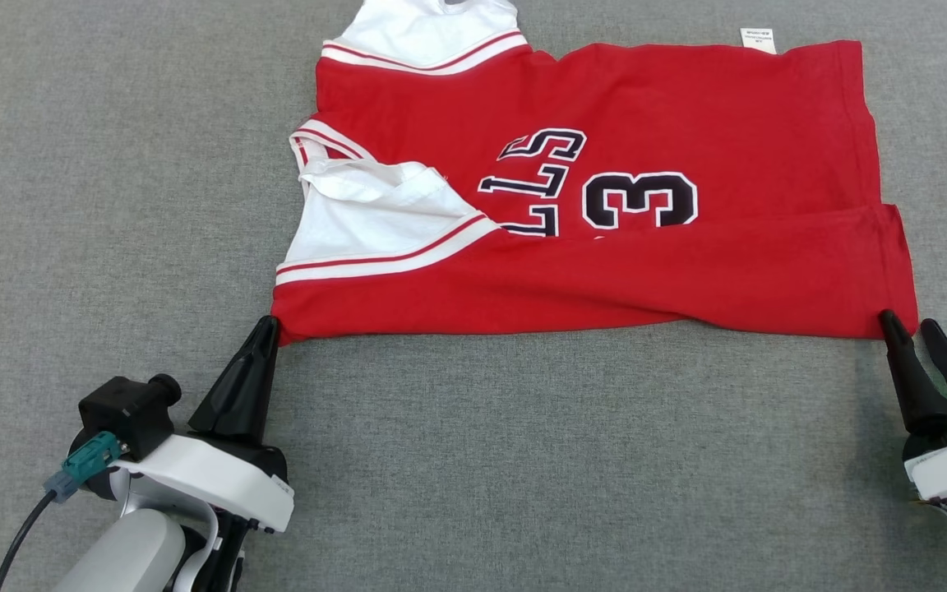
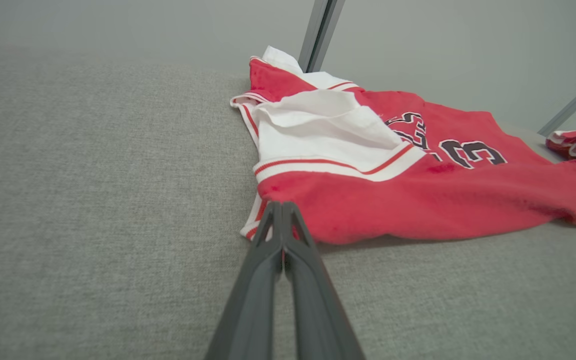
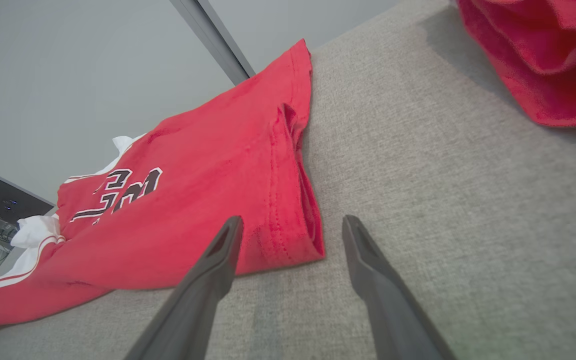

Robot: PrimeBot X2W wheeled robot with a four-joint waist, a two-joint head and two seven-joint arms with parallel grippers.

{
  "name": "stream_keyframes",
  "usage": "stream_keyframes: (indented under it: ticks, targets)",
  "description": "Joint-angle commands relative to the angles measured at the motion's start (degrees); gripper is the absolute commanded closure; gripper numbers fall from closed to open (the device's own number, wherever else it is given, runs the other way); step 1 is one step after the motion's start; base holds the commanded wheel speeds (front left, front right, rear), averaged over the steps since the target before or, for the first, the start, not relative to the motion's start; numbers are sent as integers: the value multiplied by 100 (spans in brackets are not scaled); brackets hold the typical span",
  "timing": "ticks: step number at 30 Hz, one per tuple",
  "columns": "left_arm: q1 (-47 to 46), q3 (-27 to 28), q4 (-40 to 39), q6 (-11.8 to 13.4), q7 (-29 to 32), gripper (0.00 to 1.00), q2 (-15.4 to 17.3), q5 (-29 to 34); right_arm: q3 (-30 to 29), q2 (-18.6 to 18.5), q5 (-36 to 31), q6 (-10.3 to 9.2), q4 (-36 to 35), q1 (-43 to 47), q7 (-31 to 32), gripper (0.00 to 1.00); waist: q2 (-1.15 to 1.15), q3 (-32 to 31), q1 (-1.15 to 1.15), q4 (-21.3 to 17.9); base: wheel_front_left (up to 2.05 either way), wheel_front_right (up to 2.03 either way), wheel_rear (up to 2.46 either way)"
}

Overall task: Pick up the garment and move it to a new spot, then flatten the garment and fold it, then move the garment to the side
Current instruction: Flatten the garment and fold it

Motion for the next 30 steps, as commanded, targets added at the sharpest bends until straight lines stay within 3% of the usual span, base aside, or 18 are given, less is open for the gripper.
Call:
stream_keyframes:
  ticks: [1, 3, 4, 5, 18, 25, 30]
  targets:
    - [-46, -5, -82, -25, 3, 100, 52, 46, 157, 30, 77, -2, 214, -208, 91, 0, 0, 14, 0, 15, 0, 0, 0]
    - [-50, -24, -120, -38, 15, 100, 77, 57, 310, 67, 123, -2, 344, -339, 164, 0, 0, 23, 0, 26, 0, 0, 0]
    - [-54, -42, -136, -39, 35, 100, 91, 72, 382, 67, 136, -2, 397, -387, 189, 55, 0, 27, 0, 37, 0, 0, 0]
    - [-65, -62, -150, -43, 44, 100, 104, 85, 441, 58, 140, -2, 418, -425, 175, 100, 0, 28, 0, 54, 0, 0, 0]
    - [235, -393, -627, -182, 406, 100, 635, 300, 688, -780, 425, -2, -224, 165, 2, 100, 0, -283, 0, -23, 0, 0, 0]
    - [893, -441, -1412, 48, 786, 100, 1121, 169, 683, -1102, 396, -2, -540, 498, -24, 100, 0, -365, 0, -140, 0, 0, 0]
    - [1467, -411, -2137, 370, 1010, 100, 1405, 5, 598, -1378, 446, -2, -717, 929, -29, 100, 0, -388, 0, -100, 0, 0, 0]
